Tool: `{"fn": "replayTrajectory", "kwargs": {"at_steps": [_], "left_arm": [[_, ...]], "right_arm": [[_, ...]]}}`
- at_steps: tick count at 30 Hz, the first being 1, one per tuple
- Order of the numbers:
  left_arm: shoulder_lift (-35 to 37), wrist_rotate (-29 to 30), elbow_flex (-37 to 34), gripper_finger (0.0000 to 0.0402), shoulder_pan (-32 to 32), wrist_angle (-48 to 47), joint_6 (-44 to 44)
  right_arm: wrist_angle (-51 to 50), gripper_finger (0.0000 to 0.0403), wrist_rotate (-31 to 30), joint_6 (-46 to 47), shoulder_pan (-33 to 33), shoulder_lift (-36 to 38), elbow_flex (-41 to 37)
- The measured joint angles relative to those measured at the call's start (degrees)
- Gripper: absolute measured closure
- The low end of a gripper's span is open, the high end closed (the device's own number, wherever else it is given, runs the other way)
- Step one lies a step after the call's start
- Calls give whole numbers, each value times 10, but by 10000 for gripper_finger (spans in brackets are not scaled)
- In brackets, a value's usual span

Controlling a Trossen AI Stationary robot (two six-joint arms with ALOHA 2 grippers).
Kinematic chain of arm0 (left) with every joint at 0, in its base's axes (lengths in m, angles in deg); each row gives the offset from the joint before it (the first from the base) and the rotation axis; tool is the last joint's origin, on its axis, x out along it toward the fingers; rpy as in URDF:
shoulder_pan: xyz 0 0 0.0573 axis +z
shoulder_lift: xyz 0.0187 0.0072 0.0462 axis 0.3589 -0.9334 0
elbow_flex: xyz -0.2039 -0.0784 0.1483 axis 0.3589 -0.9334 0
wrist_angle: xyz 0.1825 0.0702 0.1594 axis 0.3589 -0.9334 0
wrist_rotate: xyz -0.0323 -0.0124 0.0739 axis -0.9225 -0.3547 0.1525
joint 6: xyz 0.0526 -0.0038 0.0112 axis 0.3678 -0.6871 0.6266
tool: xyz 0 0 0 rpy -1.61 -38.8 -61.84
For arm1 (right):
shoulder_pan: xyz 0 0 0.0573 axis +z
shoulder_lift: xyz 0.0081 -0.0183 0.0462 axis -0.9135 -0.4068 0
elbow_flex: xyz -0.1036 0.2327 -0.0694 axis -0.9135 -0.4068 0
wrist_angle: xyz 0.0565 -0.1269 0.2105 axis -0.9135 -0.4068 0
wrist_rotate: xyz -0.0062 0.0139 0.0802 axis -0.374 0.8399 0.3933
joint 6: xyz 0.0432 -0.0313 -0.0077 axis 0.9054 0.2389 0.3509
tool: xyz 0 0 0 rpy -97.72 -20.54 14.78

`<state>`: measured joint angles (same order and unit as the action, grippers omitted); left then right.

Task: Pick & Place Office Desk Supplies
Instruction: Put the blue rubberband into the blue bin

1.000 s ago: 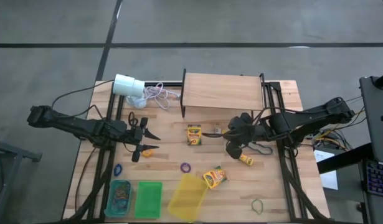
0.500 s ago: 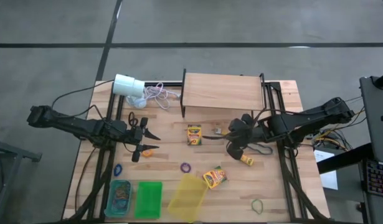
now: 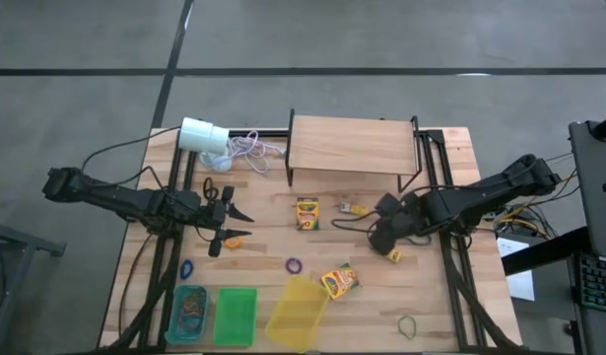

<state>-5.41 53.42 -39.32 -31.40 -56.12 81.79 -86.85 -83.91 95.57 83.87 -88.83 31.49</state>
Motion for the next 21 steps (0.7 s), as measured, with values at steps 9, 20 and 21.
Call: {"fn": "replayTrajectory", "kwargs": {"at_steps": [9, 20, 21], "left_arm": [[0, 0, 0, 240, 0, -3, 0], [0, 0, 0, 240, 0, -13, 0], [0, 0, 0, 240, 0, -13, 0]], "right_arm": [[-3, 335, 28, 54, 0, 0, -96], [79, 262, 49, 103, 0, 0, -192], [85, 258, 49, 101, 0, 0, -197]]}}
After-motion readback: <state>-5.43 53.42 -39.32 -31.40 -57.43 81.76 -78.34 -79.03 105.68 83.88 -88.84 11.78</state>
